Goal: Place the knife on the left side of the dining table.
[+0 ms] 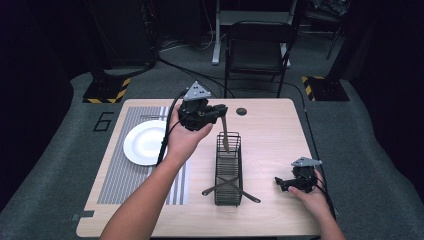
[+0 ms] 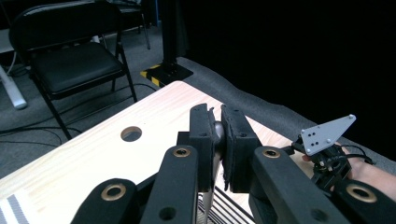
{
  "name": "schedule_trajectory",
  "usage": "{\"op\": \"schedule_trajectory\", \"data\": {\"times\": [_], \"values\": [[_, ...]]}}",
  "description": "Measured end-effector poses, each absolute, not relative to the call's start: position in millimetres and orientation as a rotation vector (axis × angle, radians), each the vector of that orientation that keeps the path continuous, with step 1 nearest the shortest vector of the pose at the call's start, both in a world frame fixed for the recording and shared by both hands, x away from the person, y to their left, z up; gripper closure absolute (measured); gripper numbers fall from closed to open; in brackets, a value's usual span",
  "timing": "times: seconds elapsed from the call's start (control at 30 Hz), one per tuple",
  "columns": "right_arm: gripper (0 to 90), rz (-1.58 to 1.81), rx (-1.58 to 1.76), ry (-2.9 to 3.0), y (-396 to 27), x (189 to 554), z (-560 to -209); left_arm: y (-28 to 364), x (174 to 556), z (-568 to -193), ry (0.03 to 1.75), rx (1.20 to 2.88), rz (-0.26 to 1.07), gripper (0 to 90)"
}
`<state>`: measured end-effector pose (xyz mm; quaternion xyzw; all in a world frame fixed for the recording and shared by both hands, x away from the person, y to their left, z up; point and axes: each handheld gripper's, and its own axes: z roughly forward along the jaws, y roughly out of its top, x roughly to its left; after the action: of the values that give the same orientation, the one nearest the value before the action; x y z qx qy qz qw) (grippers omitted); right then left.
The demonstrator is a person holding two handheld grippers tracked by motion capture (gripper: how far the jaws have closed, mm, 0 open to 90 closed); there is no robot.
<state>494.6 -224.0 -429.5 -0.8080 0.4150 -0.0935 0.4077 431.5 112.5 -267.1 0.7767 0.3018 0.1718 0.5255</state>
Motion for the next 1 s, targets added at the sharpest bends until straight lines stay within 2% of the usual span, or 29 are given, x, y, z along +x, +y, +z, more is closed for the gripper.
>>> {"op": "schedule_trajectory", "data": {"times": [0.57,1.0], "values": [[0.0,-0.236,-2.037,1.046,-224.0,494.5,-429.5,131.1,418.4,-221.5,0.702,1.805,0.493,83.8],[0.0,-0.236,-2.037,1.046,-224.0,494.6,-429.5,157.2,409.9,-212.6,0.734,1.778,0.525,83.9]]}}
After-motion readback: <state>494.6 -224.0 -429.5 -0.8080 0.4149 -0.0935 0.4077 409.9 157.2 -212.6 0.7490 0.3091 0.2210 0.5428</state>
